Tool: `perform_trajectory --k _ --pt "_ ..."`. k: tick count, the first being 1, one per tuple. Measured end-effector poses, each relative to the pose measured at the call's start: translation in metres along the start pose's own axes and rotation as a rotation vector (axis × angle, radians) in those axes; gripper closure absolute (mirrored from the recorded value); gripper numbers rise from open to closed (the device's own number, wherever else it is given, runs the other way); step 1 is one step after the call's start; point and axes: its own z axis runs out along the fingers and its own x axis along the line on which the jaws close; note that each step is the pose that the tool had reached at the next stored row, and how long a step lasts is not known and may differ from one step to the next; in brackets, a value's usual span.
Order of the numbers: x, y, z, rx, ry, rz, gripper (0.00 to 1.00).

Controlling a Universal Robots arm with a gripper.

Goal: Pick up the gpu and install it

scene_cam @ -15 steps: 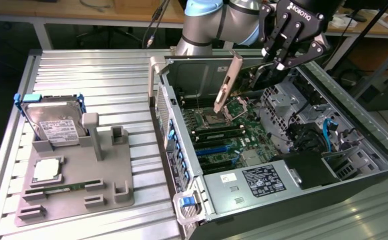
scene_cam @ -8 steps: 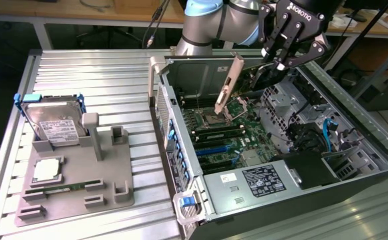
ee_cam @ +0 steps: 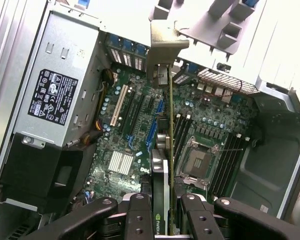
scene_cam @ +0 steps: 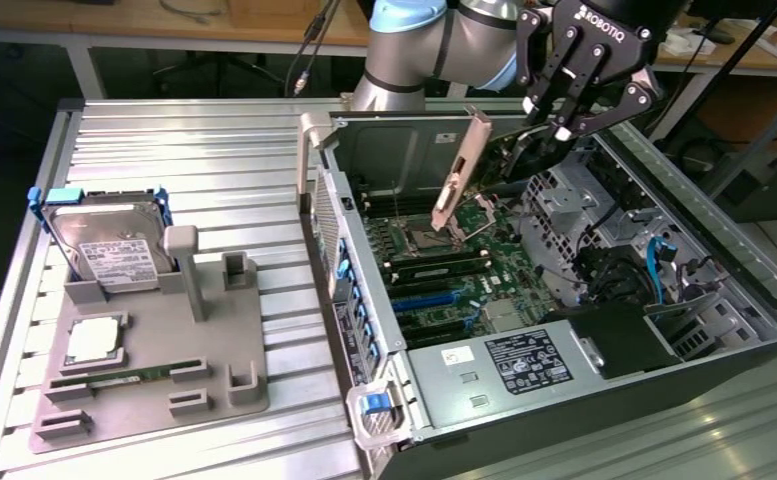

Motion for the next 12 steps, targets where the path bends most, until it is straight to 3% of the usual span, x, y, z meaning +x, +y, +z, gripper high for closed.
perform_trajectory --k 2,12 --pt "0.0 0.0 0.0 0.0 0.0 0.001 0.73" --pt "0.0001 -0.0001 0.0024 0.008 -0.004 0.161 0.73"
